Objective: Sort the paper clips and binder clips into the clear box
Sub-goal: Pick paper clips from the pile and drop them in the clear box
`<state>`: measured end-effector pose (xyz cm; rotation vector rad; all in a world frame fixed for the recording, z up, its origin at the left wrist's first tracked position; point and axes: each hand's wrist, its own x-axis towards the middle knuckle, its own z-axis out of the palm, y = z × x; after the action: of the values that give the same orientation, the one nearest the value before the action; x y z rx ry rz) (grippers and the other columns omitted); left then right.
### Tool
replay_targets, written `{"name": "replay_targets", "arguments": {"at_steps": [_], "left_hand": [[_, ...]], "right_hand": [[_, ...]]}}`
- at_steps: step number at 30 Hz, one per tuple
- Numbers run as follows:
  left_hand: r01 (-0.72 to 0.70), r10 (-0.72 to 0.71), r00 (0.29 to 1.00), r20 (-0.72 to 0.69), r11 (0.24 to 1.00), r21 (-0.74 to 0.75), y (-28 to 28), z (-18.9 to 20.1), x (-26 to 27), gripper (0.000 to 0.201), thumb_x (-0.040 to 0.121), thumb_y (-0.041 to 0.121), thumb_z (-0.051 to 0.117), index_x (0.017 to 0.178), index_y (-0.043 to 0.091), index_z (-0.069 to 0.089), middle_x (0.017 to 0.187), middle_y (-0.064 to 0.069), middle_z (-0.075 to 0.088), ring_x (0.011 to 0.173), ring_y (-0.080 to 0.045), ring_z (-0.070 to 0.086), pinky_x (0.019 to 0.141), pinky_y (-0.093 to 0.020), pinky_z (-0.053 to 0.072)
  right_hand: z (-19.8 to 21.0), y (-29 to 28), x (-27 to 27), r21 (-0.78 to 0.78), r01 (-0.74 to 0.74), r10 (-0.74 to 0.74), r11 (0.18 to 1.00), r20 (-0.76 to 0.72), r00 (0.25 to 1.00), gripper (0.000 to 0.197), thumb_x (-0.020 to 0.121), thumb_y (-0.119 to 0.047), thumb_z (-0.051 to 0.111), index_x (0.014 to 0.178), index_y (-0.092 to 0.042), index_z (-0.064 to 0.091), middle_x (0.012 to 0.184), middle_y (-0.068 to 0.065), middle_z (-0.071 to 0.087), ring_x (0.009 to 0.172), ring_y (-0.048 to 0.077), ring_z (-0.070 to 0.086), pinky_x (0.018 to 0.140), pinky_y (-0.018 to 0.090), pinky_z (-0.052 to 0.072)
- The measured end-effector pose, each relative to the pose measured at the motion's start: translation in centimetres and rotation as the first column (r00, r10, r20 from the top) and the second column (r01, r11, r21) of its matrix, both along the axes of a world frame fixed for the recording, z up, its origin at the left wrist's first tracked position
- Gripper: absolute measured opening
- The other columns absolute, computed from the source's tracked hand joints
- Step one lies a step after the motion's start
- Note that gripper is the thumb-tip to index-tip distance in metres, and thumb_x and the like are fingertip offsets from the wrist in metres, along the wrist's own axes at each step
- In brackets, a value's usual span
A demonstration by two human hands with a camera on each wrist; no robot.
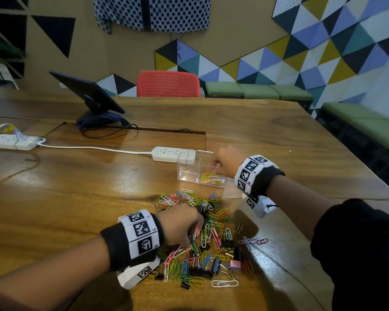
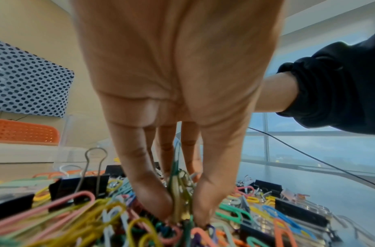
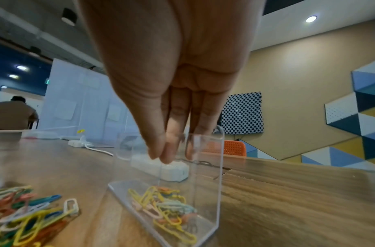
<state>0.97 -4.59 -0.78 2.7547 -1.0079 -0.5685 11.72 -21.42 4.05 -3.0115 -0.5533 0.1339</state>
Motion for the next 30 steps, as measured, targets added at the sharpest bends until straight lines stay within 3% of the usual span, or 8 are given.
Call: {"name": "replay_targets", "arguments": {"at_steps": [4,6,9,13,19,23,27,30], "left_hand": [[-0.101,0.094,0.993,-0.070,0.990,-0.098,0.4,0.3,0.4,0.020,0.077,0.016,0.073,0.095,0.017,0.067,0.088,0.007,0.061,0.074,-0.005,0.050,0.063,-0.017,0.036],[-0.151,0.133,0.984,-0.118,0.975,-0.164,0.8,0.2,0.8,0.019,0.076,0.017,0.075,0.094,0.016,0.069,0.092,0.006,0.066,0.074,-0.004,0.054,0.067,-0.018,0.041],[-0.263,0.189,0.945,-0.269,0.925,-0.275,1.3,-0.2,1.3,0.017,0.077,0.010,0.074,0.094,0.011,0.070,0.096,-0.006,0.072,0.058,-0.003,0.060,0.060,-0.018,0.052],[-0.433,0.253,0.862,-0.440,0.818,-0.379,1.8,-0.3,1.9,0.010,0.077,0.005,0.073,0.084,0.012,0.071,0.078,-0.001,0.067,0.061,-0.005,0.065,0.063,-0.022,0.058],[-0.540,0.213,0.772,-0.598,0.717,-0.441,2.5,0.0,2.5,0.010,0.083,0.001,0.065,0.087,0.009,0.070,0.068,0.008,0.071,0.056,-0.003,0.065,0.059,-0.017,0.057],[-0.533,0.194,0.770,-0.608,0.720,-0.445,2.6,-0.3,2.6,0.010,0.085,0.002,0.062,0.090,0.009,0.068,0.073,0.006,0.072,0.061,-0.004,0.068,0.059,-0.017,0.057],[-0.487,0.223,0.811,-0.540,0.770,-0.413,2.4,-0.3,2.4,0.011,0.083,0.004,0.065,0.094,0.006,0.069,0.067,0.009,0.070,0.063,-0.001,0.066,0.064,-0.018,0.056],[-0.472,0.237,0.837,-0.493,0.767,-0.434,2.2,-0.2,2.3,0.016,0.080,0.004,0.069,0.096,0.003,0.069,0.070,0.002,0.069,0.058,0.001,0.064,0.060,-0.015,0.053]], "right_hand": [[0.1,-0.5,-0.3,0.015,-0.016,0.016,1.000,-0.024,1.000,0.015,0.083,-0.011,0.066,0.096,-0.012,0.072,0.099,0.005,0.071,0.096,0.021,0.065,0.088,0.035,0.053],[-0.2,-1.0,-0.6,0.013,-0.032,0.033,0.999,-0.039,0.999,0.013,0.081,-0.010,0.067,0.093,-0.013,0.072,0.096,0.004,0.072,0.092,0.018,0.066,0.086,0.032,0.054],[-0.5,-1.5,-1.0,0.038,-0.037,0.039,0.999,-0.061,0.997,0.013,0.078,-0.009,0.070,0.091,-0.013,0.073,0.094,0.005,0.073,0.086,0.018,0.068,0.082,0.031,0.055],[0.1,-2.0,-2.1,0.036,-0.069,0.070,0.997,-0.023,0.997,0.025,0.082,-0.015,0.066,0.107,-0.015,0.068,0.106,0.001,0.070,0.096,0.015,0.064,0.083,0.024,0.051],[1.0,-3.0,-6.4,0.066,-0.135,0.126,0.989,0.122,0.984,0.029,0.089,-0.024,0.056,0.118,-0.021,0.058,0.120,-0.003,0.062,0.109,0.014,0.057,0.094,0.030,0.048],[-0.8,-3.3,-9.2,-0.010,-0.161,0.161,0.987,-0.047,0.986,0.029,0.088,-0.038,0.058,0.114,-0.025,0.059,0.113,-0.008,0.061,0.099,0.010,0.057,0.088,0.023,0.049],[-2.5,-2.8,-10.4,0.044,0.009,0.009,0.999,-0.392,0.920,0.073,0.071,-0.050,0.073,0.134,-0.028,0.043,0.129,-0.006,0.050,0.109,0.014,0.054,0.082,0.022,0.045],[-2.7,-1.6,-10.6,-0.018,0.029,-0.034,0.999,-0.445,0.895,0.086,0.066,-0.055,0.074,0.138,-0.027,0.035,0.137,-0.004,0.043,0.106,0.014,0.054,0.072,0.018,0.042]]}}
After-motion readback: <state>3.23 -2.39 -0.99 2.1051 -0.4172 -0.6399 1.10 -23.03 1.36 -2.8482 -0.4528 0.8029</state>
